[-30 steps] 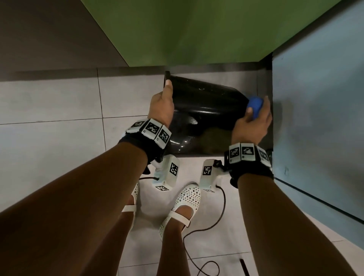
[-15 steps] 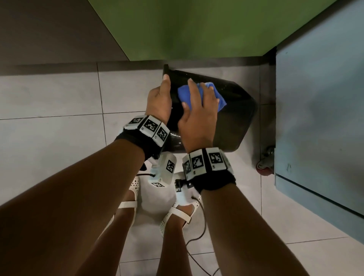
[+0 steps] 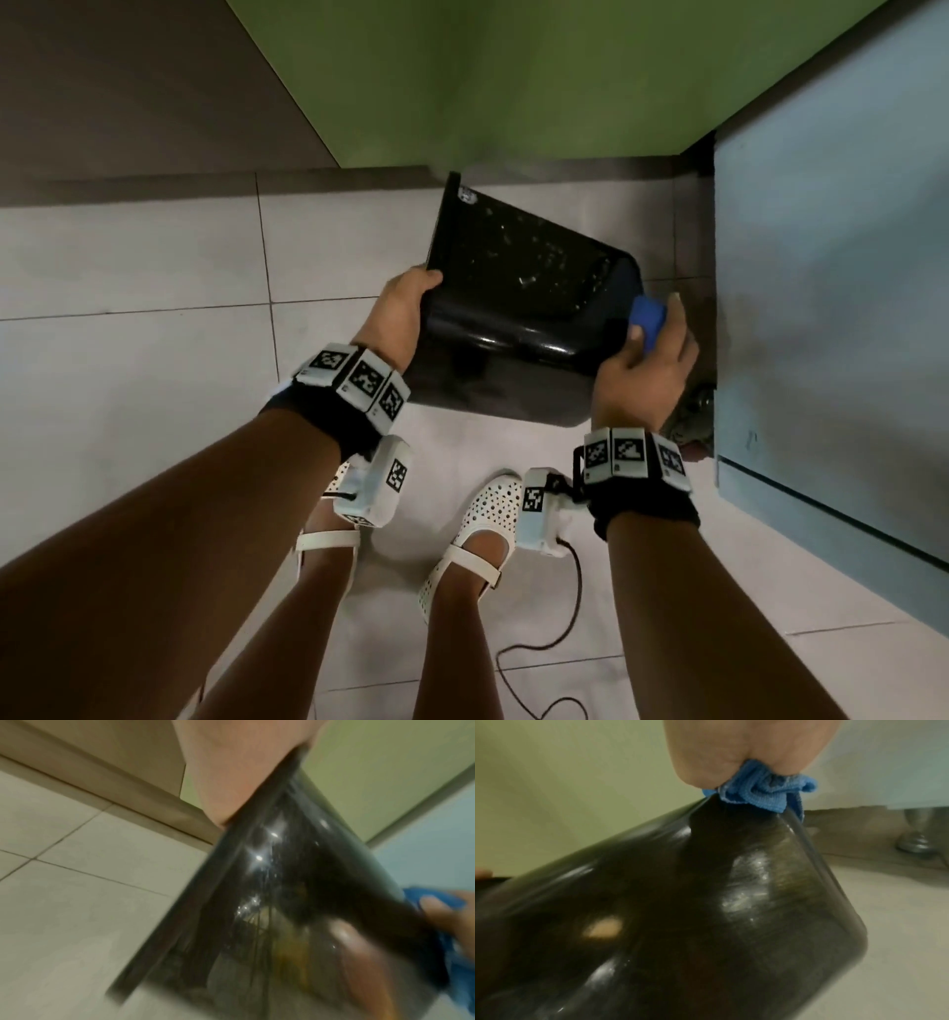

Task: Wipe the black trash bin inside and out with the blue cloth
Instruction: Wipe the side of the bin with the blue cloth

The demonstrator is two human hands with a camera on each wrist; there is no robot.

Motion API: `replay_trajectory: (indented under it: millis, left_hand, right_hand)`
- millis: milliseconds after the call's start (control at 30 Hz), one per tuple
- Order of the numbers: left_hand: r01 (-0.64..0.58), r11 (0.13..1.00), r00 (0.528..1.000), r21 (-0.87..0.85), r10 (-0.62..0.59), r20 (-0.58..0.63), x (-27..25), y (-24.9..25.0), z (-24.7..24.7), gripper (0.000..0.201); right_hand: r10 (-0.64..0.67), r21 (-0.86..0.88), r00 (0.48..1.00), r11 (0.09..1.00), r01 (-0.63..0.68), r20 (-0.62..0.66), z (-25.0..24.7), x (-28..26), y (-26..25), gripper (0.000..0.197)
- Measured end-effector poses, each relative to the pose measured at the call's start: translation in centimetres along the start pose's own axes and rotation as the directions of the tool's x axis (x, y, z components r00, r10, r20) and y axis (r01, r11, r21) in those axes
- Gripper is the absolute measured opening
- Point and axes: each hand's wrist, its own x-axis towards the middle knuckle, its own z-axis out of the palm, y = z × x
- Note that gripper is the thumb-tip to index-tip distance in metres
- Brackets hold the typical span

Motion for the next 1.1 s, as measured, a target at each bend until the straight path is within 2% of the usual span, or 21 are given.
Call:
replay_trajectory:
  millis: [67, 133, 200, 233, 300, 367, 467, 567, 667, 767, 933, 1033, 1100]
  left_hand:
    - [0.016, 0.999, 0.997, 0.039, -0.019, 0.075, 0.1, 1.0, -0.5, 0.029]
    - [-0.010, 0.993, 0.999, 0.118, 0.005, 0.049, 0.4, 2.5, -0.1, 0.037]
    - [-0.091, 0.930, 0.995, 0.357, 0.100, -0.006, 0.9, 3.5, 0.6, 0.053]
    - [-0.150, 0.875, 0.982, 0.460, 0.187, -0.037, 1.2, 3.5, 0.9, 0.056]
    - [-0.248, 0.843, 0.949, 0.477, 0.310, -0.055, 1.6, 2.7, 1.2, 0.049]
    - [-0.274, 0.870, 0.934, 0.410, 0.342, -0.101, 2.0, 1.0, 1.1, 0.043]
    - [-0.165, 0.947, 0.960, 0.275, 0.218, -0.176, 1.9, -0.9, 1.1, 0.037]
    - [-0.073, 0.971, 0.971, 0.227, 0.121, -0.206, 1.8, -0.9, 1.1, 0.037]
    - [-0.051, 0.968, 0.978, 0.246, 0.098, -0.185, 1.8, -0.5, 1.0, 0.038]
    - [-0.021, 0.943, 0.982, 0.332, 0.081, -0.169, 1.8, -0.3, 1.0, 0.049]
    - [0.033, 0.899, 0.991, 0.436, 0.028, -0.132, 2.1, -0.5, 0.5, 0.069]
    - [0.046, 0.896, 0.991, 0.443, 0.015, -0.132, 2.2, -0.3, 0.5, 0.079]
    - [0.058, 0.896, 0.990, 0.440, 0.004, -0.139, 2.4, -0.2, 0.5, 0.082]
  right_hand:
    - [-0.025, 0.009, 1.000, 1.000, 0.025, 0.008, 0.4, -0.8, 0.6, 0.046]
    - [-0.054, 0.016, 0.998, 0.998, 0.053, 0.028, 0.6, -1.3, 0.8, 0.047]
    - [-0.080, 0.034, 0.997, 0.996, 0.080, 0.017, 0.7, -1.4, 0.6, 0.048]
    - [-0.097, 0.041, 0.995, 0.995, 0.096, 0.010, 0.7, -1.2, 0.5, 0.049]
    - [-0.102, 0.063, 0.993, 0.993, 0.099, 0.050, 1.1, -0.9, 0.3, 0.056]
    - [-0.061, 0.071, 0.989, 0.996, 0.052, 0.137, 1.7, -0.6, 0.1, 0.061]
    - [-0.112, 0.000, 0.977, 0.993, 0.114, 0.182, 2.8, -0.5, 0.7, 0.054]
    - [-0.071, -0.093, 0.973, 0.991, 0.093, 0.220, 3.5, -0.8, 1.3, 0.056]
    - [-0.063, 0.012, 0.968, 0.998, 0.062, 0.242, 3.6, -1.0, 1.3, 0.065]
    - [-0.077, 0.105, 0.983, 0.993, 0.060, 0.166, 3.9, -0.9, 1.3, 0.056]
    - [-0.117, 0.131, 0.992, 0.985, 0.110, 0.047, 5.1, -2.1, 0.9, 0.054]
    - [-0.177, 0.152, 0.968, 0.977, 0.151, 0.176, 6.2, -4.5, -0.2, 0.058]
    - [-0.305, 0.180, 0.913, 0.948, 0.263, 0.272, 7.3, -6.6, -1.3, 0.056]
